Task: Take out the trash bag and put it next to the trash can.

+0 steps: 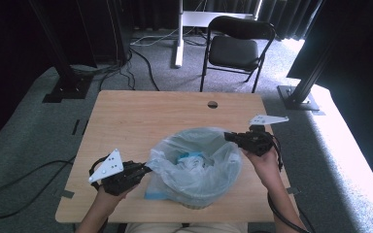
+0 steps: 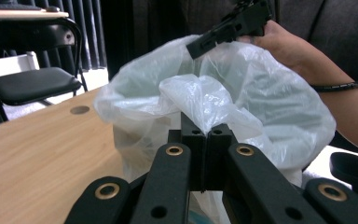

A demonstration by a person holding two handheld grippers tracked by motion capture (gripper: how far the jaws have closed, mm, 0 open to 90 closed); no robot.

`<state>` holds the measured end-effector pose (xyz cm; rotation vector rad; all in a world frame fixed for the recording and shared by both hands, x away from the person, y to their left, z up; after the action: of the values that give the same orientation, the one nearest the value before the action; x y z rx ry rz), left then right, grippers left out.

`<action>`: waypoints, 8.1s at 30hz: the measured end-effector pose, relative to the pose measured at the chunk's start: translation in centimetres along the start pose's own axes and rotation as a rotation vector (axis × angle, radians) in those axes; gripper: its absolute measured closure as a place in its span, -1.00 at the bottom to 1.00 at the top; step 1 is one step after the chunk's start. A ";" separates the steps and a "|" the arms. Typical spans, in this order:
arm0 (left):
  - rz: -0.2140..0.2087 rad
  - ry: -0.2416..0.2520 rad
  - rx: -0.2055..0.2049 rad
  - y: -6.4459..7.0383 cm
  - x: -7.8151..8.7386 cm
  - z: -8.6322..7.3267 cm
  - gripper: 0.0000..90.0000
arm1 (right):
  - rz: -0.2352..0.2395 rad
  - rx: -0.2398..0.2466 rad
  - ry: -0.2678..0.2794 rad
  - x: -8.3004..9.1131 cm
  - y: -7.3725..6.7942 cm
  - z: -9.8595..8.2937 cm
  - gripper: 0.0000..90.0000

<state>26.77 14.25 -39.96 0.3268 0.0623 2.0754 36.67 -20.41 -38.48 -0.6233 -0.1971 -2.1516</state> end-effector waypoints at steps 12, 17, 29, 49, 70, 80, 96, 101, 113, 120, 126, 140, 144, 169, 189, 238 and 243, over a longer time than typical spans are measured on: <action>-0.071 0.066 -0.080 2.2 -1.4 4.8 1.00 | 0.032 0.051 0.058 0.9 -1.1 2.9 1.00; -0.078 0.091 -0.084 2.4 -1.4 6.1 1.00 | 0.039 0.059 0.095 1.9 -1.3 4.2 1.00; -0.127 0.149 -0.131 4.0 -1.0 9.6 1.00 | 0.060 0.112 0.152 3.9 -2.5 7.1 1.00; -0.092 0.127 0.000 0.8 -8.2 9.9 1.00 | 0.413 0.068 0.196 0.5 -6.0 7.4 0.76; -0.155 0.053 0.047 0.5 -9.9 9.0 0.48 | 0.445 0.133 0.073 -3.3 -7.0 6.0 0.99; -0.115 -0.037 0.051 -1.4 -6.3 7.5 -0.32 | 0.346 0.102 0.182 1.1 -2.7 9.9 1.00; -0.075 -0.166 0.034 -1.5 -8.7 5.6 0.70 | 0.394 0.093 0.289 3.2 -2.5 14.2 0.99; -0.088 -0.130 0.052 -1.1 -9.0 6.0 1.00 | 0.405 0.088 0.267 2.7 -2.4 13.6 0.99; -0.122 0.008 0.149 -0.9 -9.2 8.7 1.00 | 0.500 0.082 0.078 -1.9 -4.9 7.1 0.08; -0.160 0.032 0.178 -0.2 -10.4 9.5 1.00 | 0.506 0.106 0.081 -2.7 -5.5 7.1 0.05; -0.187 0.052 0.198 0.0 -10.4 9.5 0.99 | 0.476 0.143 0.087 -2.9 -6.1 6.7 0.81; -0.091 -0.022 0.094 -0.3 -6.2 8.0 -0.12 | 0.456 0.162 0.028 -3.7 -5.5 6.2 0.95; -0.042 -0.037 0.098 -1.1 -5.1 6.6 -0.32 | 0.474 0.151 0.023 -4.1 -5.4 6.4 0.95; 0.245 -0.138 0.159 -5.3 -0.6 -4.3 -1.00 | 0.282 0.051 0.256 2.0 2.6 15.2 0.94; 0.370 -0.121 0.174 -7.1 0.4 -11.3 -1.00 | -0.005 -0.252 0.135 -5.0 13.3 7.4 0.94; 0.398 -0.159 0.241 -8.0 1.3 -13.0 -1.00 | -0.164 -0.312 -0.135 -8.9 13.7 -2.2 -0.63; 0.397 -0.159 0.243 -8.1 1.4 -13.0 -1.00 | -0.165 -0.310 -0.121 -7.2 13.2 -3.5 -0.69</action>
<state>29.60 20.67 -53.61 0.6984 0.1653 2.4297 49.37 -24.71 -46.17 -0.9451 0.0235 -2.3265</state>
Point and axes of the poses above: each handheld gripper's, and its own axes: x roughly backward along the jaws, z roughly out of its top, y roughly to its right, the point moved 4 cm from there along -x, roughly forward along the jaws, and after that the axes turned 9 degrees about x, right-handed, at the moved point
